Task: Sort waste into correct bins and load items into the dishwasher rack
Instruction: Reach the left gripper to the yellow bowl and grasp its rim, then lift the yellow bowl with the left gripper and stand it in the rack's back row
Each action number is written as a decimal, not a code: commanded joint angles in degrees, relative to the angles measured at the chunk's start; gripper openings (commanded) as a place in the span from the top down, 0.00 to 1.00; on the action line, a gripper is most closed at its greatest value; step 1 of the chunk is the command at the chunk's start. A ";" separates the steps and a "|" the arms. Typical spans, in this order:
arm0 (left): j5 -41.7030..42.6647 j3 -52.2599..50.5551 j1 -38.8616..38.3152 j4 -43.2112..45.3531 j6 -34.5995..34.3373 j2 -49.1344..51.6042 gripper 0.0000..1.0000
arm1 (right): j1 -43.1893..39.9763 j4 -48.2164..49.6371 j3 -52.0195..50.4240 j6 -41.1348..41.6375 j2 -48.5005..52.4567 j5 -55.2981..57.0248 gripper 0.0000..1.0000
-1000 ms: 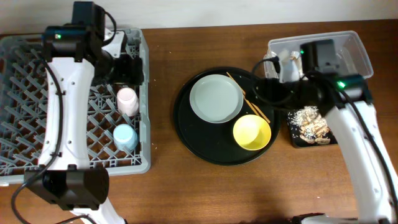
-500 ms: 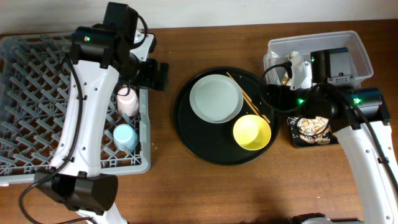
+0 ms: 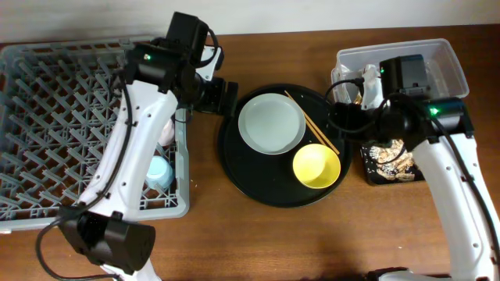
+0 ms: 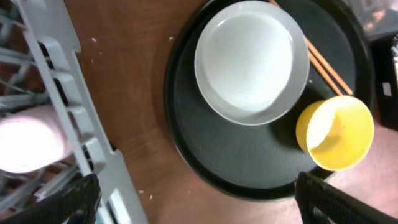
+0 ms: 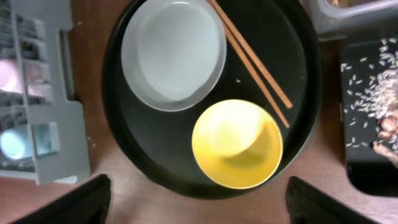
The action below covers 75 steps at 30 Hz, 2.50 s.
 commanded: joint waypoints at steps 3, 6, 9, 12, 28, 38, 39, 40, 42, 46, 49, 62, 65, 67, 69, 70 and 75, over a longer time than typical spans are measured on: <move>-1.92 -2.36 0.04 3.08 -4.02 -1.20 0.01 | 0.04 2.47 0.07 3.93 1.60 2.69 0.22; -2.86 -2.36 0.04 3.56 -5.07 -1.20 0.01 | 0.04 3.74 0.07 5.38 1.77 3.72 0.24; -2.82 -2.36 0.02 4.20 -5.07 -1.20 0.01 | 0.04 4.09 0.07 6.12 1.79 3.93 0.28; -2.80 -2.36 -0.13 4.79 -6.40 -1.18 0.01 | 0.04 4.37 0.07 7.96 1.92 5.25 0.29; -2.78 -7.43 -11.47 6.82 -15.93 2.21 0.11 | -1.90 2.16 0.13 9.44 3.50 8.00 0.29; -2.38 -16.35 -21.49 19.10 -20.26 6.25 0.28 | -18.69 -4.17 0.74 9.84 -0.11 8.02 0.00; -2.38 -16.35 -22.12 19.80 -20.26 7.19 0.28 | -19.45 -4.70 0.72 9.84 -0.11 8.00 0.02; -2.38 -16.35 -22.80 20.50 -20.26 8.28 0.28 | -20.13 -5.20 0.72 9.81 -0.11 8.13 0.02; -2.23 -16.35 -24.04 22.08 -20.28 9.92 0.28 | -20.41 -5.60 0.72 9.18 -0.11 8.20 0.02; -2.45 -16.35 -26.27 24.55 -20.24 12.00 0.31 | -20.26 -5.92 0.72 9.16 -0.11 8.26 0.02; -2.84 -16.35 -27.47 24.70 -20.24 15.32 0.35 | -20.26 -6.93 0.70 9.16 -0.11 9.40 0.02; -2.36 -16.35 -27.43 24.68 -20.26 18.10 0.88 | -20.26 -7.72 0.37 9.14 -0.09 10.19 0.01; -2.05 -16.26 -27.43 24.17 -20.24 18.10 0.99 | -20.26 -7.72 0.37 9.14 -0.09 10.19 0.02; 0.04 -15.28 -27.41 22.80 -20.20 18.08 0.99 | -20.26 -7.72 0.37 9.18 -0.09 10.19 0.02; 0.20 -12.96 -27.36 20.33 -20.06 17.97 0.99 | -20.26 -7.54 0.37 9.18 -0.09 10.19 0.02; 0.20 -11.72 -27.32 18.86 -19.47 17.75 0.99 | -20.26 -7.48 0.37 9.18 -0.09 10.19 0.01; -9.44 2.05 -26.58 4.70 -13.35 16.09 0.99 | -20.26 -7.54 0.37 9.03 -0.09 11.23 0.02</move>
